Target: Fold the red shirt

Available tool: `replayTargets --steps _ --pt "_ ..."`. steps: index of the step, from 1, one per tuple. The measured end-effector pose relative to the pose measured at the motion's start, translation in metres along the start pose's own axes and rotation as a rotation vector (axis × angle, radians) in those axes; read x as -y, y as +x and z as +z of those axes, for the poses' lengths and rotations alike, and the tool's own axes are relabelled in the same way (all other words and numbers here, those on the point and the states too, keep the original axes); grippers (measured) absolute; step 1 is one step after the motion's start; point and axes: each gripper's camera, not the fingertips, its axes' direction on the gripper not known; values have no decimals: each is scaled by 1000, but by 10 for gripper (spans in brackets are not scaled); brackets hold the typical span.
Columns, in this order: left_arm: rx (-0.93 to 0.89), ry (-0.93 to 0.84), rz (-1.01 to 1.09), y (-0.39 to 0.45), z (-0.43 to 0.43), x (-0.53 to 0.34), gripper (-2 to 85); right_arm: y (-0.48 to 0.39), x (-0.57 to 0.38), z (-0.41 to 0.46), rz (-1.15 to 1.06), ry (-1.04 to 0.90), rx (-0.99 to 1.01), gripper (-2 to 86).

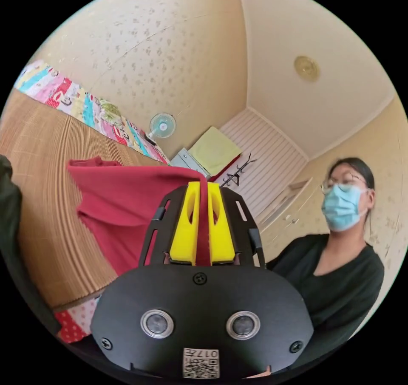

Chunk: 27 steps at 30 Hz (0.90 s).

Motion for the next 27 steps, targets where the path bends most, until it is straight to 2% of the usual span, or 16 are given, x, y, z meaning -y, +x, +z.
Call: replayTargets --steps 2,4,6,9,12,14,15,17,20,21,23,27 --pt "80 -212 -56 -35 80 12 84 16 -4 -3 63 9 67 30" --pt "167 -332 -151 -68 127 2 101 27 -7 -5 86 4 107 31" --pt "138 -328 -264 -97 138 -16 92 35 -9 -7 84 -6 125 32" --pt "37 -155 -287 -108 110 -53 76 42 -17 -8 44 -23 128 35" --pt "217 -155 -229 -88 78 -83 81 59 -19 -12 65 -27 191 43" --pt "421 -200 -138 -60 62 -106 83 83 -16 -16 148 -9 326 57" --pt "460 -215 -115 -54 61 -112 83 90 -14 -17 183 7 371 63" --pt "579 -307 -40 -43 67 -139 85 120 -9 -17 370 94 540 115" --pt "759 -464 -55 -71 89 -179 83 140 2 -1 543 153 637 147" --pt "785 -430 -36 -73 88 -188 81 141 6 3 553 148 633 150" --pt "745 -245 -28 -79 68 -216 37 141 23 19 573 124 590 162" --pt "625 -124 -105 -96 51 -239 -2 137 57 28 514 96 572 171"
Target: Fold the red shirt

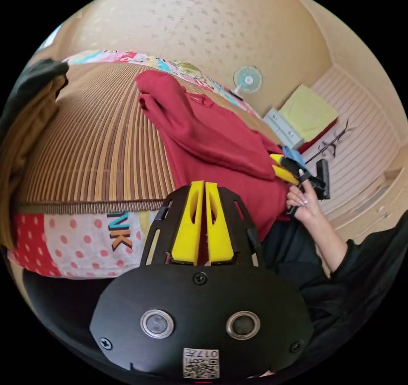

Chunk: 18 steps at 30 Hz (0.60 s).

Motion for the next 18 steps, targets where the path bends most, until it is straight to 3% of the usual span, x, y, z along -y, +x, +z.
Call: replayTargets --steps 5,10,13,18 --pt "181 18 179 35 13 -21 -9 -11 45 31 -79 -156 -151 127" --pt "162 61 168 31 20 -39 -9 -42 85 31 -290 -312 -208 69" --pt "145 80 174 29 25 -47 -9 -87 123 -9 -418 -163 -181 47" --pt "167 94 200 34 32 -57 -9 -158 198 -68 -550 54 -304 40"
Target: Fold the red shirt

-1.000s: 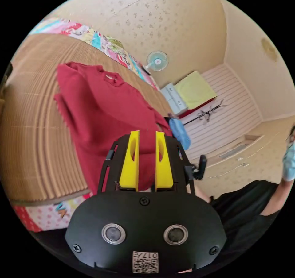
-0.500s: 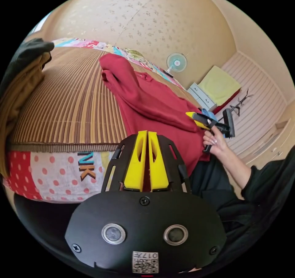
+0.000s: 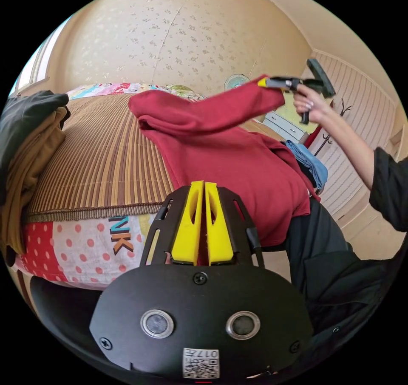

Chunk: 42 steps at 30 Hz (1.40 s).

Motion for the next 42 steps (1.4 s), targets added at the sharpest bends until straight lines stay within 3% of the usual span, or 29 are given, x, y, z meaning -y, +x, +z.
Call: replayTargets --steps 6,11,19,21,23,25,28,34,38,42 --pt "4 4 -7 6 6 -5 -10 81 51 65 257 -206 -241 56" --pt "22 -6 6 14 10 -4 -9 141 -19 174 290 -684 -313 96" --pt "49 46 -43 11 -18 36 43 117 -124 79 324 -283 17 90" --pt "85 64 -17 9 -20 67 58 114 -151 52 310 -248 129 93" --pt "164 -57 20 -3 7 121 52 115 -189 26 269 -273 265 99" --pt "226 -156 17 -17 34 157 64 122 -221 3 298 -265 281 101" --pt "174 -298 48 -33 77 198 107 145 -268 -37 399 -233 330 108" --pt "236 -351 98 -37 115 216 75 207 -332 -117 532 -180 260 123" --pt "-11 -193 -197 -100 76 202 45 246 -365 -168 674 -51 271 133" --pt "-110 -165 -426 -154 67 179 38 268 -391 -182 800 7 296 140"
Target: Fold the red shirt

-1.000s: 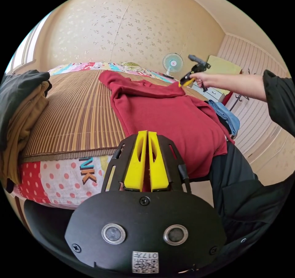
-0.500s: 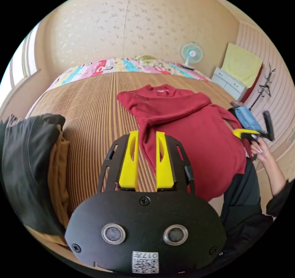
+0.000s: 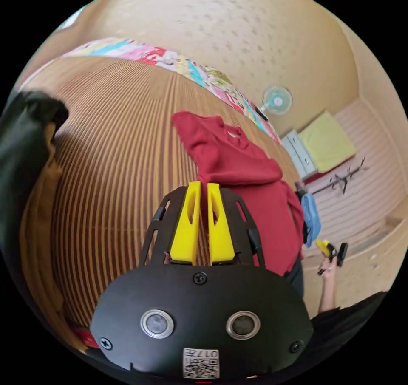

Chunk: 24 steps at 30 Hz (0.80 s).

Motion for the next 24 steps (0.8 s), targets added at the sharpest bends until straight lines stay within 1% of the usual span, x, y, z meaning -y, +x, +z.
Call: replayTargets --steps 3,5,6,8,9,10,13,15,17,19,22,24 --pt "50 6 31 10 -11 -7 38 29 -6 2 153 -23 78 143" --pt "149 48 96 34 -30 -20 40 48 -18 6 270 -11 192 145" --pt "167 67 108 39 -36 -24 40 52 -21 9 297 -12 230 146" --pt "146 127 153 58 -56 -44 51 63 -30 23 383 -10 371 147" --pt "125 134 159 62 -59 -50 53 65 -31 27 404 -4 389 147" --pt "81 142 161 68 -63 -59 56 68 -32 35 448 2 396 149" --pt "2 123 157 82 -66 -83 63 74 -32 52 586 -44 287 151" --pt "-20 59 149 92 -63 -95 64 78 -34 53 644 -1 268 148" --pt "-7 -49 160 110 -59 -110 64 83 -39 45 714 119 256 139" --pt "-9 -65 194 124 -63 -125 65 87 -39 43 752 142 227 133" --pt "-31 -80 215 135 -70 -143 66 96 -44 50 832 173 277 116" --pt "-44 -115 216 139 -70 -152 66 99 -50 51 865 205 269 94"
